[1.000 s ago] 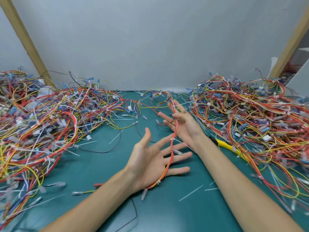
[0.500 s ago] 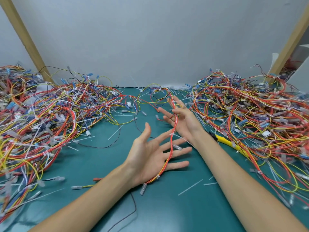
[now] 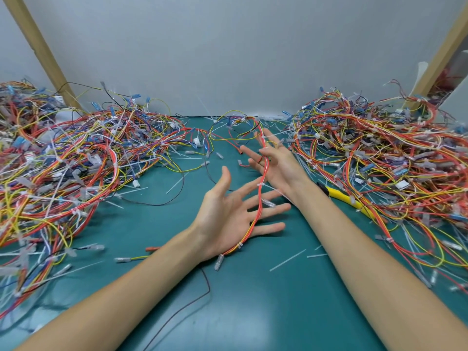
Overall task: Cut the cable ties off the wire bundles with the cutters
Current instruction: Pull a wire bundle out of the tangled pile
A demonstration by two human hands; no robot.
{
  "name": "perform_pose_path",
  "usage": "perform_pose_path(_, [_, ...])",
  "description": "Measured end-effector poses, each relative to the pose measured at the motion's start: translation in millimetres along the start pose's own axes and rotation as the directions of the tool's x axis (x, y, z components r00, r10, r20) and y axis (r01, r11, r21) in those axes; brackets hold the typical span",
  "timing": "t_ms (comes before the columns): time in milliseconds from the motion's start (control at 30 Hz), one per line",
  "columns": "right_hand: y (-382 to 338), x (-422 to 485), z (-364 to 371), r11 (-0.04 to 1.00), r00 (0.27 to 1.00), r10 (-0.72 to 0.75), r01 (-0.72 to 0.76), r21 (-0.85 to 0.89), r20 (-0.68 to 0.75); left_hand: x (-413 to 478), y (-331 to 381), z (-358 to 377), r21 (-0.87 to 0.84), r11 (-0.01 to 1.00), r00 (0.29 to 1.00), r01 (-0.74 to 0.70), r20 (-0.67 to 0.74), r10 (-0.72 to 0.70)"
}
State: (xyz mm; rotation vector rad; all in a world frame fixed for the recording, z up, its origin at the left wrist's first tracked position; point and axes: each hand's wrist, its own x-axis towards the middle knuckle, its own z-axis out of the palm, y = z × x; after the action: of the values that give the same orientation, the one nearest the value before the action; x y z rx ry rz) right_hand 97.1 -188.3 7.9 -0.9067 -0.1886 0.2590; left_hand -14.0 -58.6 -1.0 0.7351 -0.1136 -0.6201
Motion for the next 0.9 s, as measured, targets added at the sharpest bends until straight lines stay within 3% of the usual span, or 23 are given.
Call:
perform_pose_path(267, [-2.1,-2.6,2.1,1.0,1.0,-0.001,0.001,-0.011,0.019,-13.8,16.9,6.3,0.337,0.937,0.996,0.091,-0.008,-0.094])
perform_pose_path(400, [-3.7,-2.0,2.0,0.999,1.0,0.007,-0.005,0.054,-0.023,-31.4,37.5,8.9,0.404,0.904,0.962,0.137,0.163,-0.218])
perform_pose_path(500, [-3.7,-2.2,1.4,0.995,0.999,0.024,-0.02,0.1,-0.041,-36.4,37.2,17.2,0.267,0.959,0.921,0.096,0.341,-0.187])
perform_pose_path(567, [-3.2,-1.7,1.4,0.99,0.997,0.043,-0.035,0.133,-0.057,-32.6,30.3,21.4,0.159,0.987,0.917,0.039,0.386,-0.099])
perform_pose_path(700, [-3.3,0.2,0.1,0.985,0.995,0.052,-0.038,0.167,-0.081,-20.7,12.9,20.8,0.085,0.993,0.954,-0.08,0.294,0.051])
perform_pose_path(900, [-2.6,0.5,-2.9,0.991,0.996,0.043,-0.033,0.13,-0.077,-12.6,-4.1,10.2,0.034,0.993,0.969,-0.116,0.225,0.106])
